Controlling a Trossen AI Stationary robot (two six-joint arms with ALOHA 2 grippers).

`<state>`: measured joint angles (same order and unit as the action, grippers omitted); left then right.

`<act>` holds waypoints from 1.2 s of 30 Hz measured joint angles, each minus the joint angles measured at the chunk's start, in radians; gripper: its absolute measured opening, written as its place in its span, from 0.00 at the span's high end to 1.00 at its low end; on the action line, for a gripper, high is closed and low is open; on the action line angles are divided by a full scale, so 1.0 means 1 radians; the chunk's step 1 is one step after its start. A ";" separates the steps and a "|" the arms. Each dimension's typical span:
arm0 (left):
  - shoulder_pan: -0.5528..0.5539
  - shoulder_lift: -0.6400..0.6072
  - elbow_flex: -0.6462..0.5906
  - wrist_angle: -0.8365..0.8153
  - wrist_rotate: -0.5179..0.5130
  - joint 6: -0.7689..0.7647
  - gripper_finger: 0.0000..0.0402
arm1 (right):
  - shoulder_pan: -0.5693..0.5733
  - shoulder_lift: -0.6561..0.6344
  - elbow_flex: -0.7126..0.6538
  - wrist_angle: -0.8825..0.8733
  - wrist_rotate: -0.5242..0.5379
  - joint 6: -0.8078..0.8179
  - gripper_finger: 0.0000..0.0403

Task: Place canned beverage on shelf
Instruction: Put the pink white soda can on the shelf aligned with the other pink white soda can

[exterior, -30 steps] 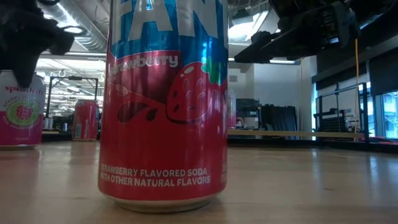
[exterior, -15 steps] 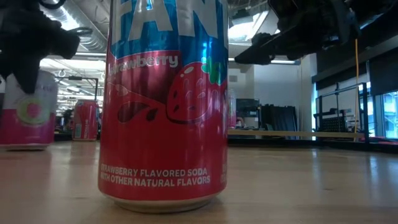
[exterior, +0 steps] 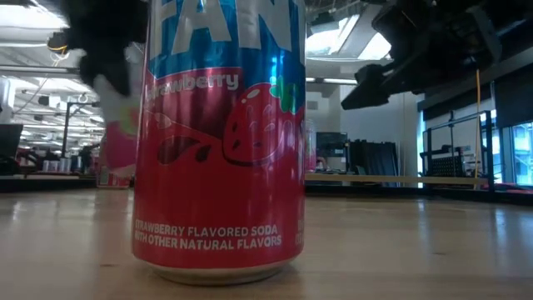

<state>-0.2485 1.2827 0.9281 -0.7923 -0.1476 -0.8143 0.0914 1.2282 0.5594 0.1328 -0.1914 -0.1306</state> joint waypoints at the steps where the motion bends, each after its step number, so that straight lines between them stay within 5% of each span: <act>1: 0.010 0.042 0.032 0.000 0.002 0.029 0.37 | 0.000 0.000 -0.015 0.028 0.009 0.000 0.16; 20: 0.122 0.689 0.715 -0.087 0.122 0.550 0.37 | 0.000 0.000 -0.066 0.059 0.061 0.003 0.16; 28: 0.120 0.772 0.788 -0.085 0.145 0.582 0.36 | 0.000 0.000 -0.066 0.059 0.061 0.003 0.16; 36: 0.110 0.773 0.788 -0.081 0.169 0.585 0.22 | 0.000 0.000 -0.066 0.059 0.061 0.003 0.16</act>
<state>-0.1387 2.0560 1.7164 -0.8736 0.0209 -0.2291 0.0914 1.2281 0.4931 0.1913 -0.1308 -0.1276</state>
